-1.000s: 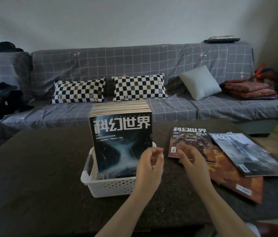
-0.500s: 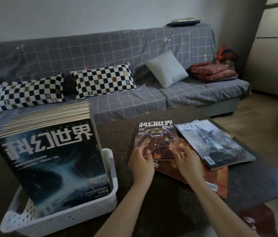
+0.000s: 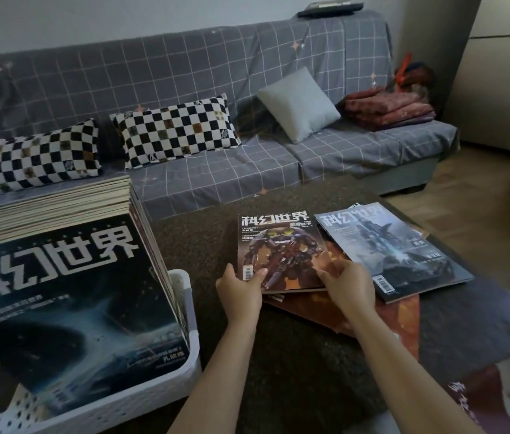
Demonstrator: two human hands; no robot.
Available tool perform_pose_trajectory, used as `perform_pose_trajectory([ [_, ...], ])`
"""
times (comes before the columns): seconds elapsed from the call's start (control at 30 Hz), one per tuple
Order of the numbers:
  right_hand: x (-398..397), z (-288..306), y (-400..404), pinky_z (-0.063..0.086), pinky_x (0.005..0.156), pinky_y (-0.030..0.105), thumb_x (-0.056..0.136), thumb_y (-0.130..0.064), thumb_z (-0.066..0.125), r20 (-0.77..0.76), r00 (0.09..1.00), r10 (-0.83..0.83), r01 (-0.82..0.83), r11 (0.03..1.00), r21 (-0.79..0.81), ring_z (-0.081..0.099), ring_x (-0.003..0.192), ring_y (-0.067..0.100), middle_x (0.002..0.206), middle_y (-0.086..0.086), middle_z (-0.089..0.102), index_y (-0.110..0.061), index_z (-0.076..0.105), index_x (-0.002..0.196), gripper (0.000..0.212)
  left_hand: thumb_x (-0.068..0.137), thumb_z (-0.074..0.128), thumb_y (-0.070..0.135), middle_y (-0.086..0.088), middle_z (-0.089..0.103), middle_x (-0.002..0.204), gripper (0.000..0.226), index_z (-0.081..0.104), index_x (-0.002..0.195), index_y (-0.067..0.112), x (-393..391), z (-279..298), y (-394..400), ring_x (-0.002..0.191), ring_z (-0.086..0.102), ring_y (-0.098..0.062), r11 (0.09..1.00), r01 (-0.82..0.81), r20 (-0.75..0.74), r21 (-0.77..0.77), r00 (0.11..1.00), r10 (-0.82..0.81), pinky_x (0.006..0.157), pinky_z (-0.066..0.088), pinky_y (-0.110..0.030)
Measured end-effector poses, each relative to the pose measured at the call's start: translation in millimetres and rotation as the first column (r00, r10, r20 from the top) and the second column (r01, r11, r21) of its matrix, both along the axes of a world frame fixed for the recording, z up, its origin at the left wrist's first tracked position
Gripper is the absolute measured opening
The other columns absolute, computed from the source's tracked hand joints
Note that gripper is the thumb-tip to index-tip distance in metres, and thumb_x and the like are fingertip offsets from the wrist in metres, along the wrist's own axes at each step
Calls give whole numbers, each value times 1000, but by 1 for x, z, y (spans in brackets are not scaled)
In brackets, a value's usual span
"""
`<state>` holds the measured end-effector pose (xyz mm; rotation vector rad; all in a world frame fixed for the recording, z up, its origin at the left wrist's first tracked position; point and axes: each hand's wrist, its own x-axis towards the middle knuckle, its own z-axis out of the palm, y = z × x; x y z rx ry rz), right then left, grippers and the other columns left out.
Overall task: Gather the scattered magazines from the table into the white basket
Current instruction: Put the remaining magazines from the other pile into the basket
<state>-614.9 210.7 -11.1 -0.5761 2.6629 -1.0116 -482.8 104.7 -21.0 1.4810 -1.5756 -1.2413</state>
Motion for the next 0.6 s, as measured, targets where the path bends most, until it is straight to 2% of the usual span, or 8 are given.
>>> perform_pose_trajectory([
  [0.07, 2, 2, 11, 51, 74, 33, 83, -42, 65, 6, 1000, -4, 4, 1000, 15, 61, 94, 26, 109, 7, 63, -18, 66, 111, 37, 79, 76, 29, -4, 66, 118, 46, 59, 120, 19, 6, 0, 6, 97, 67, -13, 996, 52, -107, 69, 993, -45, 78, 57, -30],
  [0.13, 6, 4, 23, 49, 68, 33, 83, -40, 65, 10, 1000, -10, 10, 1000, 19, 63, 88, 25, 105, 6, 65, -16, 65, 112, 38, 79, 76, 24, -2, 68, 104, 40, 55, 113, 19, 11, 7, 13, 85, 69, -12, 981, 47, -204, 188, 979, -8, 64, 56, -25],
  [0.27, 16, 8, 49, 42, 62, 29, 84, -40, 64, 49, 999, -9, 7, 999, 40, 60, 84, 18, 101, 3, 67, -15, 64, 111, 37, 88, 65, 15, -12, 64, 105, 41, 45, 124, 13, 19, 24, 28, 83, 71, -24, 890, 126, -316, 438, 949, 20, 65, 59, -37],
  [0.33, 22, 9, 63, 43, 56, 28, 84, -43, 62, 110, 994, -5, 0, 999, 38, 60, 73, 13, 85, -1, 67, -17, 67, 100, 31, 91, 60, 11, -13, 63, 105, 43, 43, 130, 16, 27, 36, 38, 70, 74, -25, 851, 218, -370, 478, 928, -30, 57, 59, -36],
  [0.4, 28, 10, 76, 48, 57, 30, 83, -45, 63, 162, 987, 2, -4, 1000, 12, 61, 66, 13, 73, -2, 67, -19, 70, 84, 27, 92, 58, 9, -8, 59, 105, 49, 39, 135, 25, 37, 45, 50, 63, 73, -21, 861, 266, -376, 434, 922, -95, 53, 57, -32],
  [0.47, 35, 10, 89, 52, 62, 32, 82, -46, 64, 204, 979, 14, -13, 1000, -7, 63, 66, 14, 70, -1, 68, -21, 70, 76, 26, 92, 57, 9, -3, 55, 109, 56, 35, 138, 33, 47, 49, 60, 70, 73, -21, 898, 288, -346, 332, 923, -168, 53, 58, -31],
  [0.53, 43, 11, 98, 53, 67, 32, 81, -48, 64, 245, 969, 25, -15, 999, -40, 63, 69, 14, 73, -2, 68, -20, 71, 80, 28, 93, 57, 9, 0, 54, 114, 55, 36, 138, 34, 57, 50, 69, 84, 71, -19, 929, 311, -300, 202, 922, -244, 61, 61, -35],
  [0.6, 49, 15, 105, 52, 72, 33, 80, -50, 64, 287, 956, 52, -24, 995, -99, 63, 75, 15, 81, -1, 69, -18, 71, 94, 36, 93, 57, 11, 2, 56, 116, 52, 38, 136, 32, 68, 52, 77, 95, 66, -16, 938, 338, -258, 82, 916, -307, 77, 60, -38],
])
